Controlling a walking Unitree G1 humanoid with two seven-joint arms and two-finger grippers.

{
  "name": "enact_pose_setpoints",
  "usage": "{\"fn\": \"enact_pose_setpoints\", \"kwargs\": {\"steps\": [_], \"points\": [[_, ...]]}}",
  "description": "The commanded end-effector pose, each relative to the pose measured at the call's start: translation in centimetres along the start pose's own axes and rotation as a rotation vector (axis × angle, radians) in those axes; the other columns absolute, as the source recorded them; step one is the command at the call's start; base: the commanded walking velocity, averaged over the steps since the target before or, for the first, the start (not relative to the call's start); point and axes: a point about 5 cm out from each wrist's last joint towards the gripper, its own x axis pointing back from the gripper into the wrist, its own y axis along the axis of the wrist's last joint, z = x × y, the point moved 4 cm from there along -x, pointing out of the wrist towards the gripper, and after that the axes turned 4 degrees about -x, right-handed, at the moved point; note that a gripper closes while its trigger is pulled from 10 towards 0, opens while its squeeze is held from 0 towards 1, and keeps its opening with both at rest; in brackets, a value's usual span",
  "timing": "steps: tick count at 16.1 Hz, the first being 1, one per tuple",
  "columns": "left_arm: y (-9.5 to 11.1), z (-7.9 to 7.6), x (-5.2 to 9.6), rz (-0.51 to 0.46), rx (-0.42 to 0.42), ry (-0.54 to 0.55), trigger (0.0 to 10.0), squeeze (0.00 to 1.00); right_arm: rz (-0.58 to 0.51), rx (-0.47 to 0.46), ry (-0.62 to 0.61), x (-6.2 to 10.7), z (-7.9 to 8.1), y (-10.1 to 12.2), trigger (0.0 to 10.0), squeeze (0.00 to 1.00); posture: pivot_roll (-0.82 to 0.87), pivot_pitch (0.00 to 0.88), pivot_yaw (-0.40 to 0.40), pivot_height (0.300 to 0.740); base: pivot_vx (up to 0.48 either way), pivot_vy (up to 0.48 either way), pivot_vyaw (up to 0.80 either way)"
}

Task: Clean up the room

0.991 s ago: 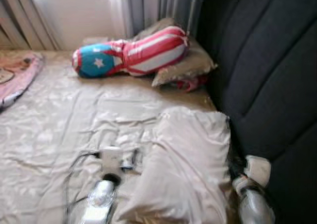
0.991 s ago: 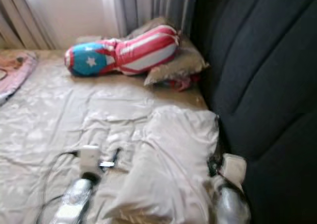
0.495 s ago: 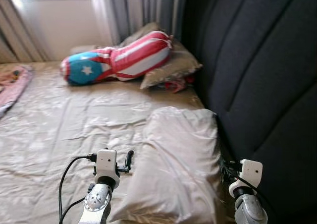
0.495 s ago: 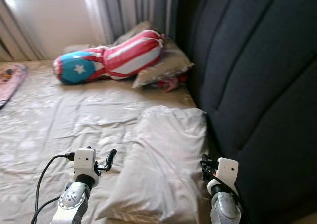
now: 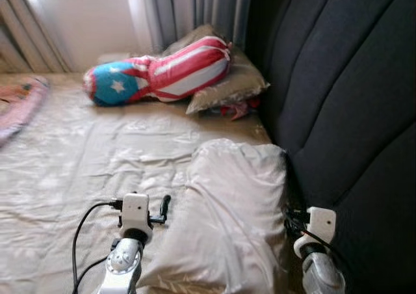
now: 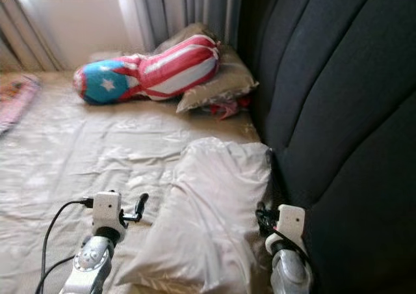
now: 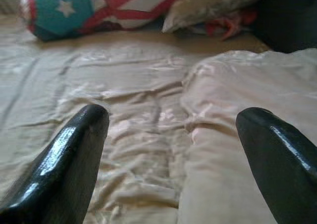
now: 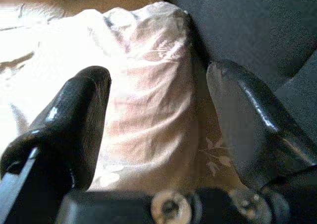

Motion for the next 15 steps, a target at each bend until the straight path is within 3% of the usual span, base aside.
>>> {"fn": "enact_pose_setpoints", "kwargs": {"steps": [1,8,13,15], "points": [[-0.3,-0.1,0.1,0.013,-0.008,-0.001,10.0,0.00,-0.004,-0.001,0.006,-0.1,0.1,0.2,10.0,0.00,-0.12,0.000,-0.040,0.740,0.000,0.000,0.00],[0.2,0.0,-0.1,-0.003,-0.003,0.011,10.0,0.00,-0.056,0.000,0.044,-0.3,1.0,1.3,10.0,0.00,-0.12,0.000,-0.042,0.740,0.000,0.000,0.00],[0.4,0.3,-0.2,-0.010,-0.007,0.017,10.0,0.00,-0.029,0.027,0.065,-0.4,1.7,0.9,10.0,0.00,-0.11,0.000,-0.039,0.740,0.000,0.000,0.00],[0.3,0.3,-0.2,-0.008,-0.009,0.016,10.0,0.00,-0.009,0.048,0.066,-0.4,1.8,0.6,10.0,0.00,-0.11,0.000,-0.039,0.717,0.000,0.000,0.00]]}}
